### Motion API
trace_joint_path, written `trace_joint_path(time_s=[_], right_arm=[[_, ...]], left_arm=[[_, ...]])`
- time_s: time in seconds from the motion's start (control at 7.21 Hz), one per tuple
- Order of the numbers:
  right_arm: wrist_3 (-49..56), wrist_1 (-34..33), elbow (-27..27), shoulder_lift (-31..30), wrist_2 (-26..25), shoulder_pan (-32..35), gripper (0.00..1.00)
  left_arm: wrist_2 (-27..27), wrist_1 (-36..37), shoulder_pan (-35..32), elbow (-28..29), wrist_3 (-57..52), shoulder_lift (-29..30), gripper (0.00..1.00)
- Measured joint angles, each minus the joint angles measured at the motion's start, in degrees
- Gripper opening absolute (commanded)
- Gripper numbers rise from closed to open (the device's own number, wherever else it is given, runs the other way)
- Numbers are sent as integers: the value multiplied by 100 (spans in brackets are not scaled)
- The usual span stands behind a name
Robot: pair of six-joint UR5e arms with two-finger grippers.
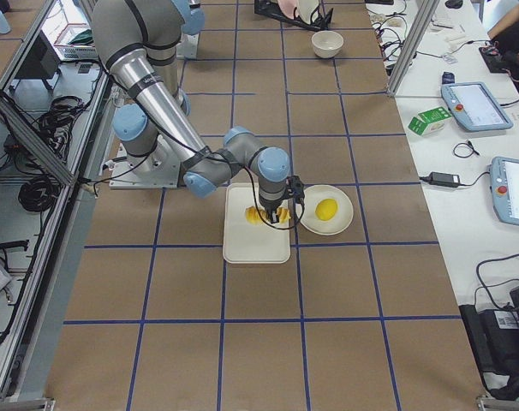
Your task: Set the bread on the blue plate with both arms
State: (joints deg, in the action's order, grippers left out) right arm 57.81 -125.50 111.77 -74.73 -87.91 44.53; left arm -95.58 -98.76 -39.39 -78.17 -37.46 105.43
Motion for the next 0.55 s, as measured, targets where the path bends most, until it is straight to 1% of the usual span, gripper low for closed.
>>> trace_joint_path(time_s=[0.14, 0.28, 0.55], right_arm=[[-12, 63, -21, -48, -4, 27, 6], [-19, 174, -76, -89, -6, 51, 6], [-64, 458, -241, -132, -5, 114, 6]], left_arm=[[112, -128, -330, 30, 417, -145, 0], [325, -181, -877, 42, 1082, -255, 0], [1039, -151, -1984, -10, 2561, -294, 0]])
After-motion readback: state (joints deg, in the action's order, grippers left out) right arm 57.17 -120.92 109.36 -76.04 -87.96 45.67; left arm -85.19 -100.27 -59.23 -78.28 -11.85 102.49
